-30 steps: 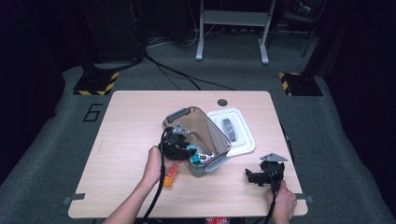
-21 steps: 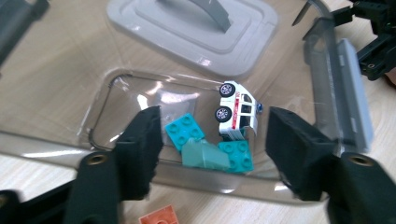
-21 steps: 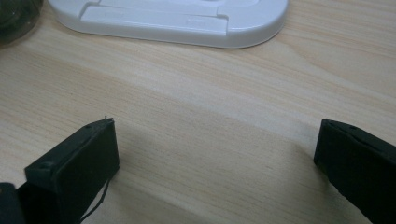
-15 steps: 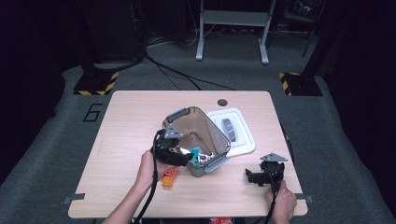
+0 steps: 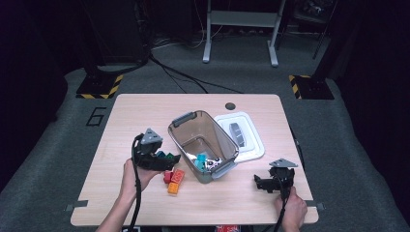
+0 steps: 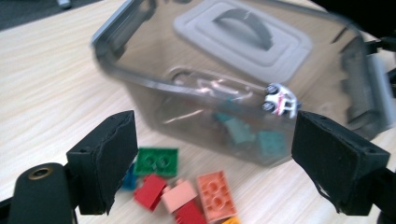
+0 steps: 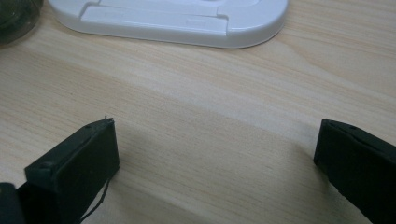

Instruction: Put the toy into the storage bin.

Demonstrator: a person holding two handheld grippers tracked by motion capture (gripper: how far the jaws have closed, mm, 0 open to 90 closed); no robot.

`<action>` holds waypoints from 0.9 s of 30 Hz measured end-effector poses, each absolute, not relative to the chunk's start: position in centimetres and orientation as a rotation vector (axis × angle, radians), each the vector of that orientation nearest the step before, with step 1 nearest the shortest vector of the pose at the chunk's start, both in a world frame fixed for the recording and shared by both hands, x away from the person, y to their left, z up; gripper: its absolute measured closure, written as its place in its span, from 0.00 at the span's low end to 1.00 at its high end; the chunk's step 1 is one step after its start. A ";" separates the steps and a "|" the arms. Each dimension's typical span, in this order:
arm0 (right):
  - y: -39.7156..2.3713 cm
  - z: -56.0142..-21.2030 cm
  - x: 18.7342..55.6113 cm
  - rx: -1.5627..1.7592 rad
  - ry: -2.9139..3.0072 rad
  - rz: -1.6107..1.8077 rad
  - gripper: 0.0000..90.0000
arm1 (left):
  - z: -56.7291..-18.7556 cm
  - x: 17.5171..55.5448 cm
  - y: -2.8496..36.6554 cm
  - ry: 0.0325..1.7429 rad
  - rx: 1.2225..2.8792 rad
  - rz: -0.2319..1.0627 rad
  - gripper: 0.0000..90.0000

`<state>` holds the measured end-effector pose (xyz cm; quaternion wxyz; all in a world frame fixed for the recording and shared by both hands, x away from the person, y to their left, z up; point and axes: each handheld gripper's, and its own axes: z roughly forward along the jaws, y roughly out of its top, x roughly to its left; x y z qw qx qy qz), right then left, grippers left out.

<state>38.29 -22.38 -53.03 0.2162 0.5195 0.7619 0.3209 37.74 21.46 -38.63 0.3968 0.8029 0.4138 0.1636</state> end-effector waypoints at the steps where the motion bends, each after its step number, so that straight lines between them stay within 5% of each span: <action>1: -22.4 -53.0 38.3 1.439 2.111 0.890 0.00 | -39.0 37.7 21.8 1.055 2.031 0.405 0.15; 18: -22.4 -53.0 38.3 1.439 2.111 0.889 0.00 | -47.2 38.2 22.1 1.201 2.192 0.378 0.01; 27: -22.4 -53.0 38.3 1.440 2.111 0.890 0.00 | -48.7 38.7 22.1 1.233 2.209 0.348 0.35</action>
